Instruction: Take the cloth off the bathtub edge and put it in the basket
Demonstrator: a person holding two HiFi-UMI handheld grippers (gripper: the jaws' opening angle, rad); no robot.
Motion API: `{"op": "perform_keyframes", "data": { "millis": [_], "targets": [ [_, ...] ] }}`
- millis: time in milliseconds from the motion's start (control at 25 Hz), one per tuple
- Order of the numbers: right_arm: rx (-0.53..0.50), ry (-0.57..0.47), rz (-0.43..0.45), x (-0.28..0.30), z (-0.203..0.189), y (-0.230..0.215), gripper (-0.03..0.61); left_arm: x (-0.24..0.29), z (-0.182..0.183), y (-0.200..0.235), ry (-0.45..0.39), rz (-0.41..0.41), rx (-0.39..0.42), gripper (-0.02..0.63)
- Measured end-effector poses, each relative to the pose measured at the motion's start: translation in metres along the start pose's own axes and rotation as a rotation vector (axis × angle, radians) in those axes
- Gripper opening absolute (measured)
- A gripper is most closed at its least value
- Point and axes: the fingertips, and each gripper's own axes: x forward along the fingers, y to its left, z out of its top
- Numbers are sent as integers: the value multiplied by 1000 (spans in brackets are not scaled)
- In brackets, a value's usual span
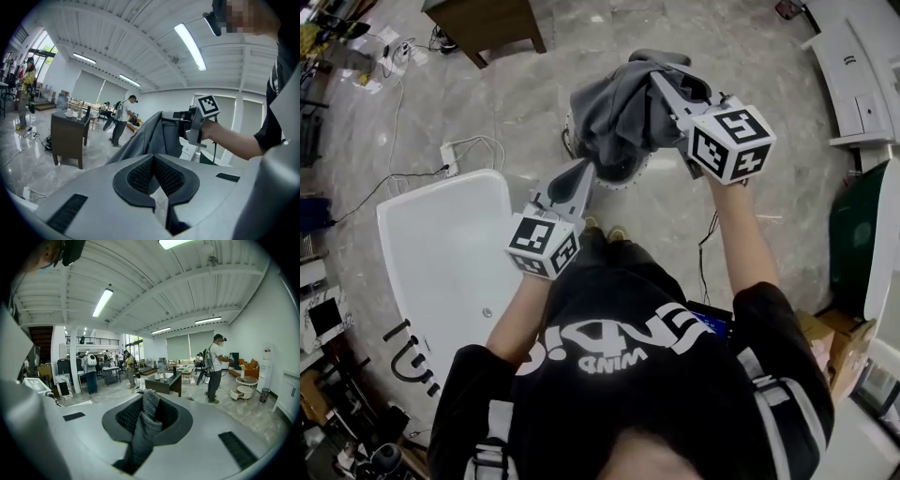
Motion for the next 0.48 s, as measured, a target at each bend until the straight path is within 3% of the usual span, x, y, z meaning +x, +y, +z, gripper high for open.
{"op": "perform_keyframes", "data": {
  "millis": [200, 480],
  "targets": [
    [43, 66, -27, 23, -50, -16, 38, 23, -19, 27, 39, 5, -18, 15],
    [125, 165, -41, 51, -154, -27, 38, 54, -70, 58, 100, 24, -48, 15]
  ]
}}
